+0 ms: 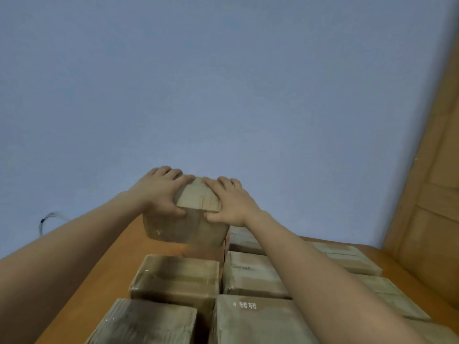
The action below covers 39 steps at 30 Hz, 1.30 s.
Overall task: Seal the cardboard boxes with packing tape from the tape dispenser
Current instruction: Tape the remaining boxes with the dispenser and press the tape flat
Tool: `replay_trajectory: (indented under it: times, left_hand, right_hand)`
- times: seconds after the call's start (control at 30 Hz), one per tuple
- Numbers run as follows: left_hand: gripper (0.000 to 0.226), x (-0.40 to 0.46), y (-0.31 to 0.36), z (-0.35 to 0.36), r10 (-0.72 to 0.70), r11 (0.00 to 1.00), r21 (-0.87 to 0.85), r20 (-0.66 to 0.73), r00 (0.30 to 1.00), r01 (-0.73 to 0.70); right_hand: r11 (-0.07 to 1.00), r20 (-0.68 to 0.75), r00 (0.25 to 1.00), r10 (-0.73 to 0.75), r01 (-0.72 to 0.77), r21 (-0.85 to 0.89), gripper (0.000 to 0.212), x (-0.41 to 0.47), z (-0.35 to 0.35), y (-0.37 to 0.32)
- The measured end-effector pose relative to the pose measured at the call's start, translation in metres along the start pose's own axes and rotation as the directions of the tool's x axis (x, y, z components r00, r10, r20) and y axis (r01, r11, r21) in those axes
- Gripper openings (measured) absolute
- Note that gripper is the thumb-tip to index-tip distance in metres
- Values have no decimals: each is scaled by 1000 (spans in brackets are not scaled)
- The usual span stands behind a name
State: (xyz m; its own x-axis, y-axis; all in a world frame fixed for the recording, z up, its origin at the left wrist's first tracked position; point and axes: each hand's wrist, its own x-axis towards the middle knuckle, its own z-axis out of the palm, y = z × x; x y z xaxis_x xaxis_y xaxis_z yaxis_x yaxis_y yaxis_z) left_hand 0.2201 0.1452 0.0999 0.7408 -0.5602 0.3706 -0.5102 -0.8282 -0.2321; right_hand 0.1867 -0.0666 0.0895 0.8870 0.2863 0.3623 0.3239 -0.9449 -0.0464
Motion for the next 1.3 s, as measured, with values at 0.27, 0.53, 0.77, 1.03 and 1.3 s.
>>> replay_trajectory:
  times: [0.27,0.53,0.77,1.03,1.3]
  left_hand:
    - [108,-45,58,-124,91,996,9,-213,973,-91]
    - [104,-150,148,-177,172,966,-187,-46,984,-178]
    - [102,-243,184,-151,186,932,-340,142,972,-129]
    - [102,-297,203,-47,203,945,-300,241,949,-126]
    - [113,-298,205,-31,263,931,-336,347,900,-142]
  right_hand:
    - [993,-180,983,-32,11,-117,82,-102,-126,-19]
    - [997,-40,999,24,-27,-77,76,-261,-174,-54]
    - [995,92,995,44,-52,87,71,-342,-129,-89]
    - [988,212,974,85,-109,105,76,-384,-22,-109]
    - [870,181,971,158,-223,439,70,-393,4,-108]
